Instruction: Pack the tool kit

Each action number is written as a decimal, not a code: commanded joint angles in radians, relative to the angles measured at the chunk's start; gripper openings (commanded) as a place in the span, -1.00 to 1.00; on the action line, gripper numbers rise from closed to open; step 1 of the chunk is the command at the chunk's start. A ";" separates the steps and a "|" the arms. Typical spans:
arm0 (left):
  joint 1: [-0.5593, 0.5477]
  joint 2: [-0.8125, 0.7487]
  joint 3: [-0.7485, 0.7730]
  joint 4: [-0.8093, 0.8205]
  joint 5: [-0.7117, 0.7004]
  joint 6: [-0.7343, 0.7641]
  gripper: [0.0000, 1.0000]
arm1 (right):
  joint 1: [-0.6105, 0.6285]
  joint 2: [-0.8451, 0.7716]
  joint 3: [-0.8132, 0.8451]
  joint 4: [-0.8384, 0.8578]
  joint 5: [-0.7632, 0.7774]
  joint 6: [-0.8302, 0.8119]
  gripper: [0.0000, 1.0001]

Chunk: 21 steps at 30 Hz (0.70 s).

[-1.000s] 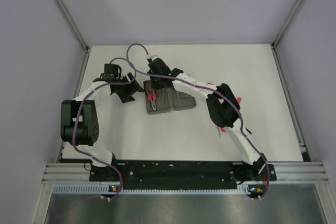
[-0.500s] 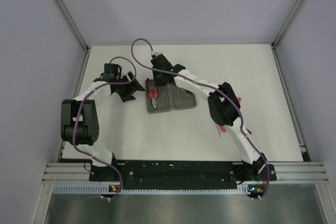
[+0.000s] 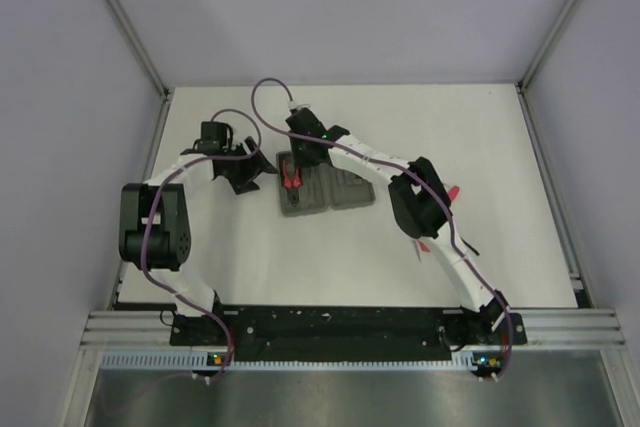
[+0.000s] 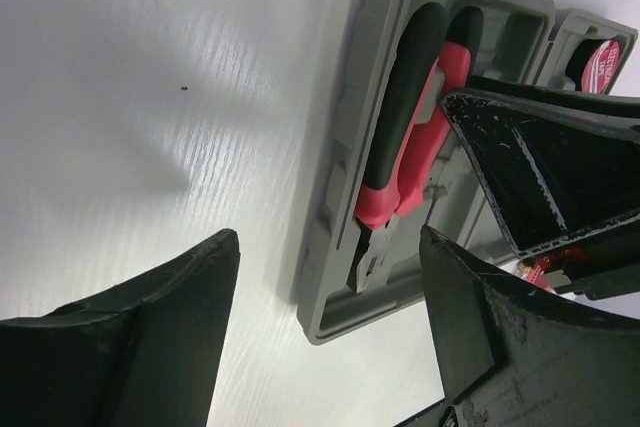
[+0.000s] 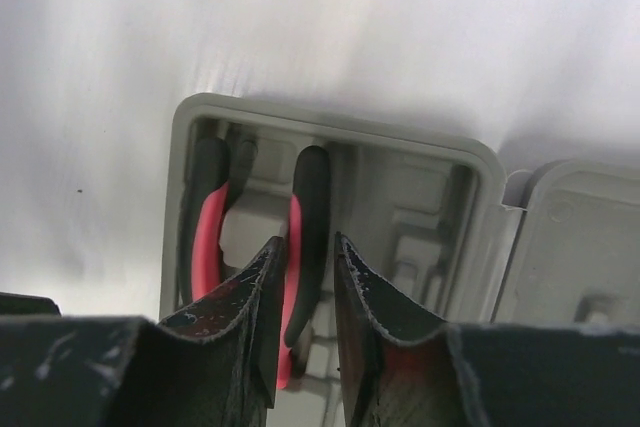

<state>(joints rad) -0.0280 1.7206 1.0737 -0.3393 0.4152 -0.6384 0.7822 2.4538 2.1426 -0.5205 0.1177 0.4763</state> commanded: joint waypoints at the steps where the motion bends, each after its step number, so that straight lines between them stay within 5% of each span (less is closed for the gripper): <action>1: 0.003 0.031 0.043 0.080 0.016 -0.015 0.53 | -0.003 -0.007 0.017 0.011 0.059 0.031 -0.48; 10: -0.013 0.120 0.098 0.181 0.037 -0.021 0.50 | -0.001 -0.047 -0.003 0.011 0.045 0.028 -0.36; 21: -0.047 0.227 0.163 0.177 0.033 0.013 0.17 | -0.003 -0.058 -0.046 0.011 0.000 -0.001 -0.45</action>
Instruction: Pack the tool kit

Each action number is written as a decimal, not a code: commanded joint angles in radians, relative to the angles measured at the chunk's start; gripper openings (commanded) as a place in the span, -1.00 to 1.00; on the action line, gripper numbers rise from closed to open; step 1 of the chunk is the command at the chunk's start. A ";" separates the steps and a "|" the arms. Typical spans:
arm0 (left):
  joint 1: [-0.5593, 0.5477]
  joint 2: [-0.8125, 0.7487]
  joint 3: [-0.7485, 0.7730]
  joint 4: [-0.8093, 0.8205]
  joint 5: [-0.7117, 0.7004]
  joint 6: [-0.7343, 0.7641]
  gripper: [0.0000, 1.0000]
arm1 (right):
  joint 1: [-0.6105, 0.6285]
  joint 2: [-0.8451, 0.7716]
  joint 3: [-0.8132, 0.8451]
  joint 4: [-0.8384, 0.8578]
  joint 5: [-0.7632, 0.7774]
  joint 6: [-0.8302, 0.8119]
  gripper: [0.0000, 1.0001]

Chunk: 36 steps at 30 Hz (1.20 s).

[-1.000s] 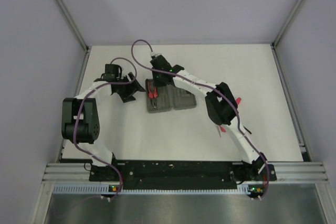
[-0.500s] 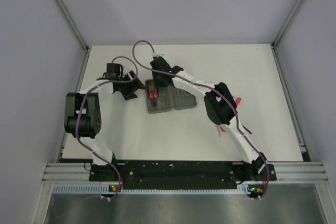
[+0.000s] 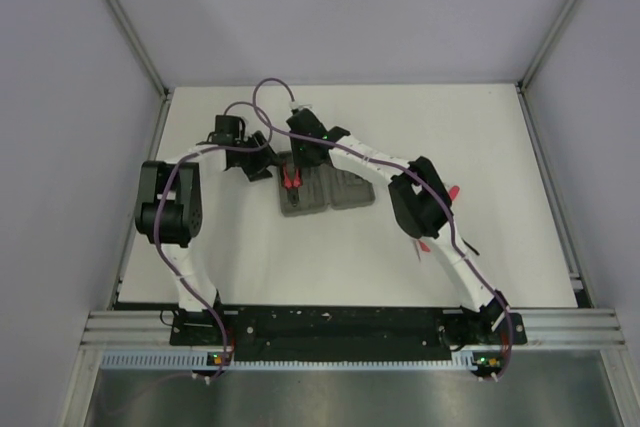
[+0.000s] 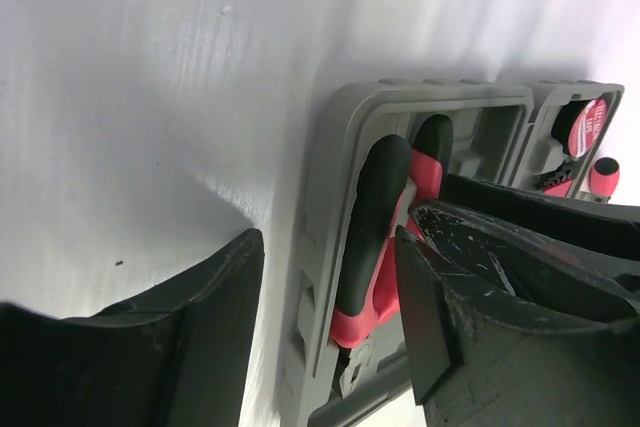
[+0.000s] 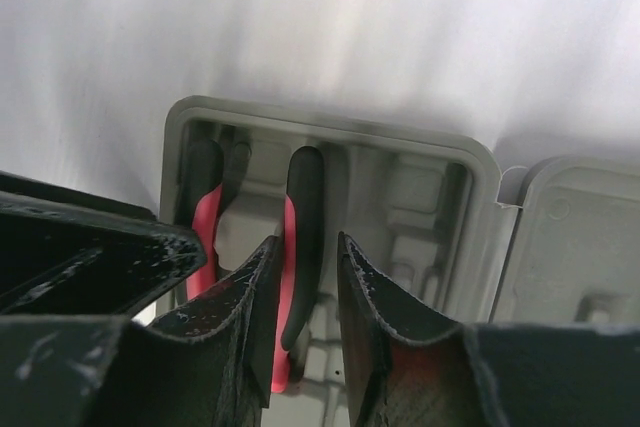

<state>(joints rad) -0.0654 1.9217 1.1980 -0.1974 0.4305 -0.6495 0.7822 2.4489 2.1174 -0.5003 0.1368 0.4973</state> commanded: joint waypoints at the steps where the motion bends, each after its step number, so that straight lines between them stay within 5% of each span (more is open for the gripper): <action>1: -0.011 0.036 0.040 0.032 0.016 0.025 0.13 | -0.001 -0.053 -0.020 -0.009 -0.017 -0.022 -0.46; 13: -0.013 0.066 0.057 -0.043 -0.006 0.024 -0.56 | -0.001 -0.068 -0.054 -0.009 -0.017 -0.034 -0.52; 28: -0.030 0.023 0.011 -0.195 -0.022 0.013 -0.93 | -0.001 -0.169 -0.206 -0.007 -0.088 -0.057 -0.81; 36: -0.054 -0.062 -0.041 -0.235 -0.081 0.037 -0.95 | 0.015 -0.258 -0.304 0.006 -0.108 -0.040 -0.81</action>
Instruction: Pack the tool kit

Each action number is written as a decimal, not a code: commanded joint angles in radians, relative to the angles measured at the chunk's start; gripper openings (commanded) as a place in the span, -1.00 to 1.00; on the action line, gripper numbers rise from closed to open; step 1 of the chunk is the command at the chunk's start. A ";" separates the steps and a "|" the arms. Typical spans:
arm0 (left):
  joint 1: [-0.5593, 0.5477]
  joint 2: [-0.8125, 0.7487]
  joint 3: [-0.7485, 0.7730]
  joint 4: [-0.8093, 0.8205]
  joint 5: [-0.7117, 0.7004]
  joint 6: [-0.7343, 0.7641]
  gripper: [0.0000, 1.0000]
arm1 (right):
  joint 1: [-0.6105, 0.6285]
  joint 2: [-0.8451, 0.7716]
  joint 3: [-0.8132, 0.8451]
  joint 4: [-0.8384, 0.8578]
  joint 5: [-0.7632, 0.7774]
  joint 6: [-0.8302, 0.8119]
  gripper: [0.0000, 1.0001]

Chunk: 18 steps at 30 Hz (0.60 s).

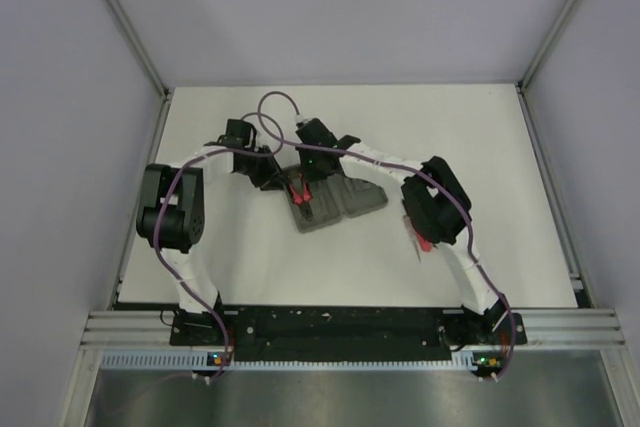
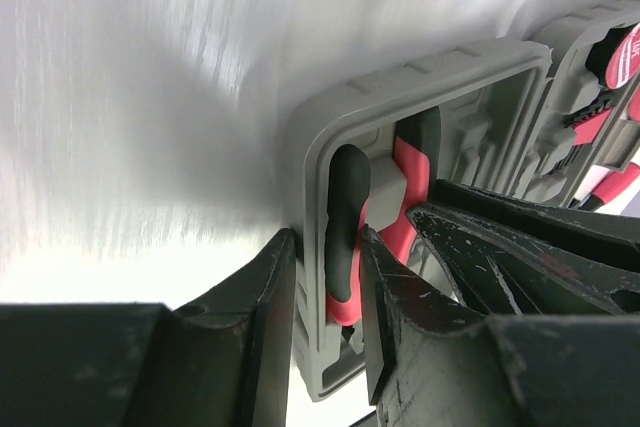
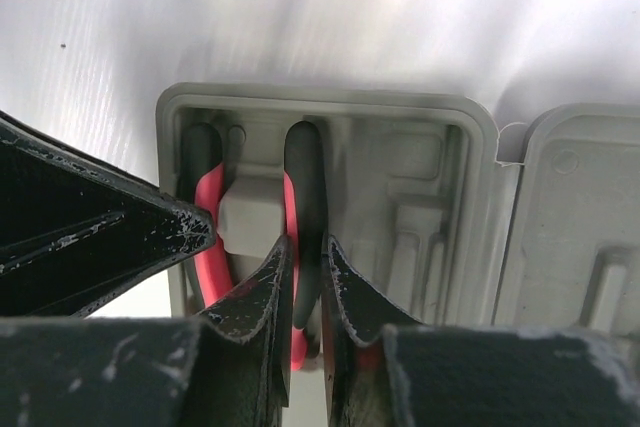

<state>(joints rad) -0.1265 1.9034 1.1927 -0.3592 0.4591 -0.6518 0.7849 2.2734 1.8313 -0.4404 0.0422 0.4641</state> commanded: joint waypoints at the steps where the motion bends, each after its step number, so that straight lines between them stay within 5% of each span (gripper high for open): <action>1: 0.007 -0.050 -0.035 -0.078 -0.111 0.041 -0.93 | 0.016 -0.084 -0.009 -0.055 -0.013 -0.008 -0.82; 15: 0.007 -0.102 0.114 -0.156 -0.106 0.087 -0.53 | 0.017 -0.126 0.057 -0.054 -0.001 -0.024 -0.59; 18: 0.007 -0.099 0.113 -0.158 -0.096 0.092 -0.32 | 0.016 -0.124 0.052 -0.054 -0.011 -0.044 -0.56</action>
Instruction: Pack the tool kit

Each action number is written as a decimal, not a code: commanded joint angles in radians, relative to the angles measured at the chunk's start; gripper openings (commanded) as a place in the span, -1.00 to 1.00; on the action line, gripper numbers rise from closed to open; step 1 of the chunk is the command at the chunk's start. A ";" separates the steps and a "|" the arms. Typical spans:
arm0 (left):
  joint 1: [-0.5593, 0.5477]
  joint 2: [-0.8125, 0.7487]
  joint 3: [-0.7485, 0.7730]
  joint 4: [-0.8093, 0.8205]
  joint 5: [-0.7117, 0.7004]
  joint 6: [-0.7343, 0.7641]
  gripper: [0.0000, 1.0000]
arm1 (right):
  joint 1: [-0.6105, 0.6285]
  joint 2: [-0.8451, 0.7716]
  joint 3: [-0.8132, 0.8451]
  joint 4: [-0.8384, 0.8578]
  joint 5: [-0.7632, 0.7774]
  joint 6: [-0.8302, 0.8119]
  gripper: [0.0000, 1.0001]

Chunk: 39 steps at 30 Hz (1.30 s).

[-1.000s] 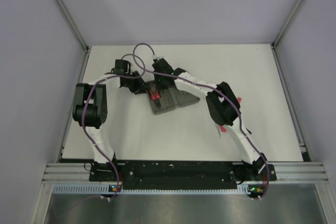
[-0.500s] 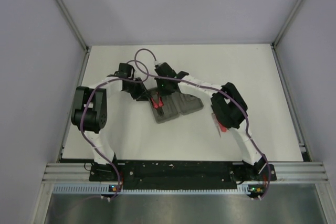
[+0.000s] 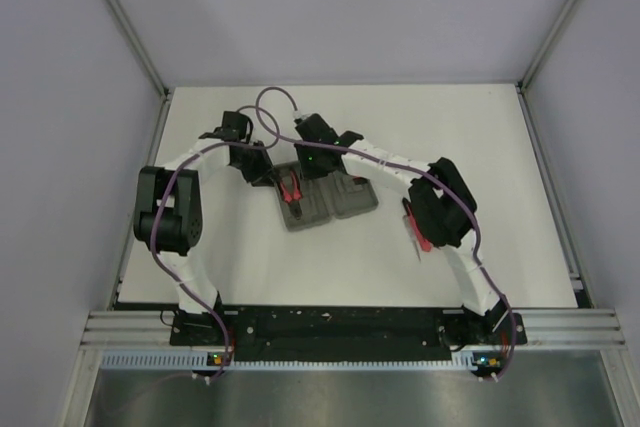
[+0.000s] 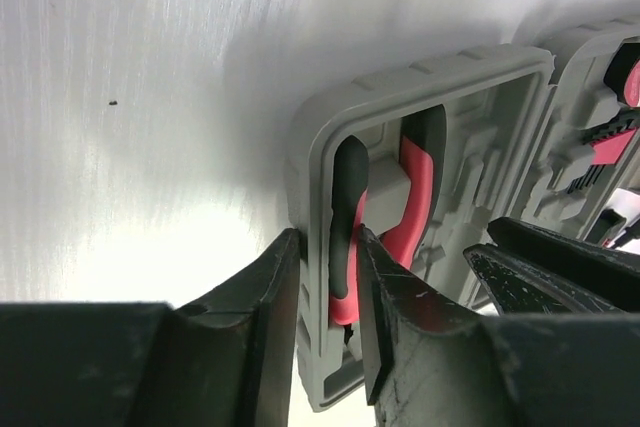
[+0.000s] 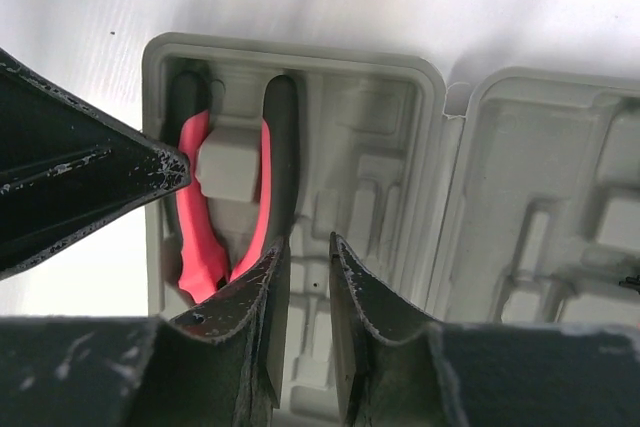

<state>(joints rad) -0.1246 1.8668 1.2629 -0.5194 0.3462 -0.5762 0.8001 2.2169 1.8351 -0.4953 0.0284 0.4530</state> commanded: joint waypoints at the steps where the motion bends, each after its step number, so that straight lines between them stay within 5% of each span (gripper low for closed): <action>1: 0.005 -0.063 0.044 -0.001 0.017 0.019 -0.28 | 0.001 -0.069 0.044 0.000 -0.001 -0.036 -0.56; 7: 0.006 -0.061 0.055 -0.019 -0.007 0.036 0.00 | -0.001 -0.103 0.010 0.001 0.008 -0.059 -0.50; 21: 0.008 -0.121 0.030 -0.022 0.054 0.045 0.11 | -0.197 -0.428 -0.390 -0.011 0.087 0.012 -0.16; 30: 0.019 -0.233 -0.002 -0.019 0.022 0.104 0.66 | -0.354 -0.631 -0.695 -0.066 0.130 0.058 0.01; 39: 0.045 -0.267 -0.008 -0.022 0.040 0.102 0.98 | -0.384 -0.602 -0.792 -0.101 0.139 0.049 0.02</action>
<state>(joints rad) -0.0921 1.6386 1.2648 -0.5507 0.3771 -0.4892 0.4274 1.6146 1.0519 -0.5880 0.1417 0.4992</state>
